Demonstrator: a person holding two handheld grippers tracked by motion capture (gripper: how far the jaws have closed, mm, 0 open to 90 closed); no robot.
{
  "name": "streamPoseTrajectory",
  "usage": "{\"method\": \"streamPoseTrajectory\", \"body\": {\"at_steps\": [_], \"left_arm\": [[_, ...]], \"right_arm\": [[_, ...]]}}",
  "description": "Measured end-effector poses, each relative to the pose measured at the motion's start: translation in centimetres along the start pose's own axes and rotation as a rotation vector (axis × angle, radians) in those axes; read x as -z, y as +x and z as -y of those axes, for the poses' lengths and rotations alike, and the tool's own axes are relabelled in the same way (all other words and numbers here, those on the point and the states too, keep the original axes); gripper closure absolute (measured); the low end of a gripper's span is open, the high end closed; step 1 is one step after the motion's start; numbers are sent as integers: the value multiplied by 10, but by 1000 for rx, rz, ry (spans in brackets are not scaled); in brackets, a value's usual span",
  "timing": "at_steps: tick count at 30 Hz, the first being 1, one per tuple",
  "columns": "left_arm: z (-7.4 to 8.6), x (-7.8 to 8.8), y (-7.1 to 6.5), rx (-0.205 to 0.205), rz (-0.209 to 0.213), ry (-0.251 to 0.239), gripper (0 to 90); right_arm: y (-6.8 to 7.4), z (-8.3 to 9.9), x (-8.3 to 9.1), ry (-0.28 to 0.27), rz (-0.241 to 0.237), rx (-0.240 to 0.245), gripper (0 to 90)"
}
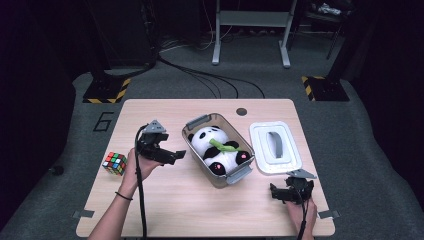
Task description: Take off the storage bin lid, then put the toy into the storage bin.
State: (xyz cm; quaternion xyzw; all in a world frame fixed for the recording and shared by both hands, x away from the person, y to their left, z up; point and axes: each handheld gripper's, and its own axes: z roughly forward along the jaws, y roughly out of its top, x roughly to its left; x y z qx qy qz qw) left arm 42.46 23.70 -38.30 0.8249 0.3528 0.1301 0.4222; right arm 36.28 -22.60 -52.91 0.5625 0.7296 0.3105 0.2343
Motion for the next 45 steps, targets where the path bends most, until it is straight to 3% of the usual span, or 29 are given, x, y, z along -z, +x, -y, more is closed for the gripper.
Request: {"method": "streamPoseTrajectory", "body": {"at_steps": [7, 10, 18, 24, 28, 35, 40, 45], "left_arm": [[19, 9, 1, 10, -26, -6, 24], [30, 15, 3, 10, -64, -15, 21], [62, 24, 17, 76, -134, -34, 0], [75, 34, 34, 123, -163, -51, 0], [79, 41, 43, 124, -186, -61, 0], [97, 62, 75, 171, -271, -105, 0], [108, 72, 98, 227, -316, -84, 0], [125, 66, 115, 277, -353, -51, 0]], "right_arm": [[0, 0, 0, 0, -1, -1, 0], [0, 0, 0, 0, -1, -1, 0], [-1, 0, 0, 1, -1, 3, 0], [-1, 0, 0, 2, 0, 5, 0], [-1, 0, 0, 2, 0, 5, 0], [-1, 0, 0, 3, 0, 6, 0], [0, 0, 0, 4, 0, 1, 0], [-1, 0, 0, 3, 1, 5, 0]]}}
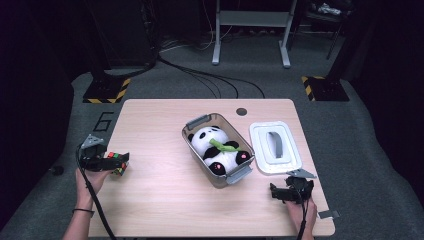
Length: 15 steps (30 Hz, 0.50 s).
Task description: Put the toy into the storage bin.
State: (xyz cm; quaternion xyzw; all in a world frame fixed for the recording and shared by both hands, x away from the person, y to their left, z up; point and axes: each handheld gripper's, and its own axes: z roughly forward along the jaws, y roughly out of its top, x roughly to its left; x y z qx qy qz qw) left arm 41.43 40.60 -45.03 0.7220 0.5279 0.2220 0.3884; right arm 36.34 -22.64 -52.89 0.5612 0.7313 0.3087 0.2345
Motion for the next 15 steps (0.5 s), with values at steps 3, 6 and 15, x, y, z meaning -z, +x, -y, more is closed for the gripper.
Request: {"method": "streamPoseTrajectory", "body": {"at_steps": [3, 6, 15], "left_arm": [[11, -9, 8, 27, -13, 27, 0], [18, -16, 13, 50, -24, 45, 0], [37, -30, 30, 113, -16, 71, 73]], "right_arm": [[0, 0, 0, 0, 0, 0, 0], [0, 0, 0, 0, 0, 0, 0], [0, 0, 0, 0, 0, 1, 0]]}}
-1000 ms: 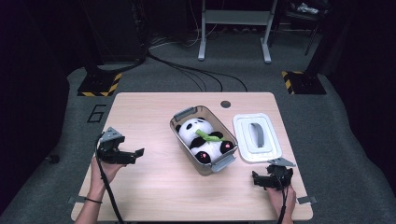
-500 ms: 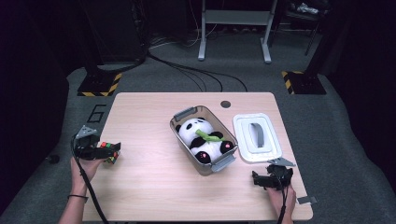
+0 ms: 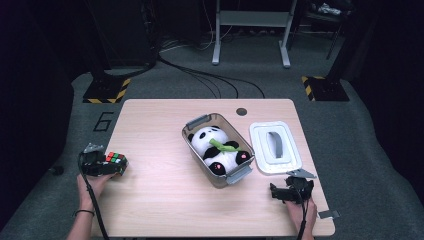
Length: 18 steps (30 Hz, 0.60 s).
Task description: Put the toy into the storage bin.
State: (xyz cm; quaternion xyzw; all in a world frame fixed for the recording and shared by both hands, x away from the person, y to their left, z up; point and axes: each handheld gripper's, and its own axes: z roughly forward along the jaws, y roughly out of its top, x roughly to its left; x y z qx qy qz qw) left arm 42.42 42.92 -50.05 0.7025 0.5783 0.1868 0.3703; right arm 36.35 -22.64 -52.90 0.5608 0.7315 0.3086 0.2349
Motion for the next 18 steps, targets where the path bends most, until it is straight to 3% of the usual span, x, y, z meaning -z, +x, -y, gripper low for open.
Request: {"method": "streamPoseTrajectory", "body": {"at_steps": [2, 4, 8, 12, 18], "left_arm": [[2, -1, 2, -5, 2, 5, 157], [4, -4, 2, 3, 1, 16, 161], [10, -10, 3, 10, 6, 26, 266], [10, -6, 0, -8, -5, -10, 314], [9, -6, -1, -16, 13, -8, 337]], "right_arm": [[0, 0, 0, 0, 0, 0, 0], [0, 0, 0, 1, 0, 0, 0], [0, 0, 0, 0, -1, -1, 0], [0, 0, 0, 0, -1, 1, 0], [0, 0, 0, 0, -1, 1, 0]]}}
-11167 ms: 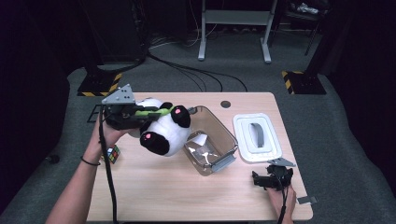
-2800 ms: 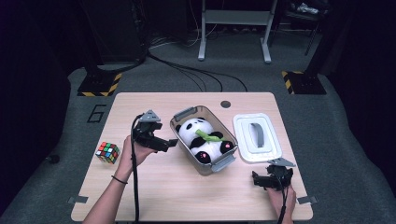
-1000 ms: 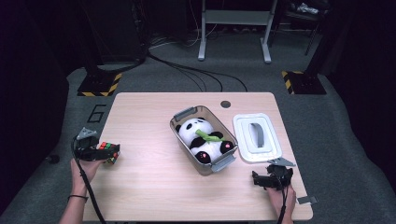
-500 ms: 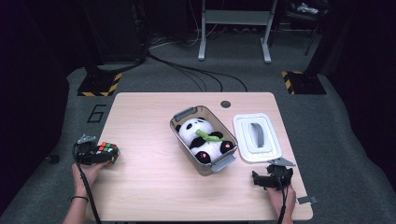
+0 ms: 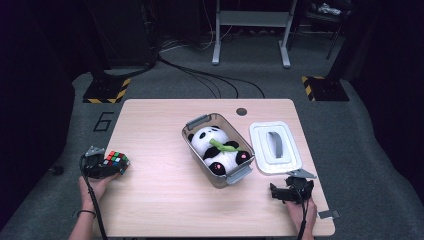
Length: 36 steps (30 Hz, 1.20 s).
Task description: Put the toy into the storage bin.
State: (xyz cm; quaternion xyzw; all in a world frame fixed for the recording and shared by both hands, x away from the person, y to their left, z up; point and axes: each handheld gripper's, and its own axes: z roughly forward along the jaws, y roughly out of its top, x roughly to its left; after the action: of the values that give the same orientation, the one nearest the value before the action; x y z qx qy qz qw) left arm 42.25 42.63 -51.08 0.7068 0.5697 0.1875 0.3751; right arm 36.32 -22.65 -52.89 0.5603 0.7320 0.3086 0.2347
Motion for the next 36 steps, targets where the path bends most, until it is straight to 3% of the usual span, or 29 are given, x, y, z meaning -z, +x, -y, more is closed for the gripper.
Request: {"method": "streamPoseTrajectory", "body": {"at_steps": [13, 24, 36], "left_arm": [[-8, 9, -16, -41, 27, -24, 338], [-28, 24, -44, -113, 77, -70, 339], [-49, 38, -72, -180, 127, -80, 339]], "right_arm": [[0, 0, 0, -1, 0, 0, 0], [0, 0, 0, -1, -3, -1, 0], [0, 0, 0, -2, -3, -1, 0]]}}
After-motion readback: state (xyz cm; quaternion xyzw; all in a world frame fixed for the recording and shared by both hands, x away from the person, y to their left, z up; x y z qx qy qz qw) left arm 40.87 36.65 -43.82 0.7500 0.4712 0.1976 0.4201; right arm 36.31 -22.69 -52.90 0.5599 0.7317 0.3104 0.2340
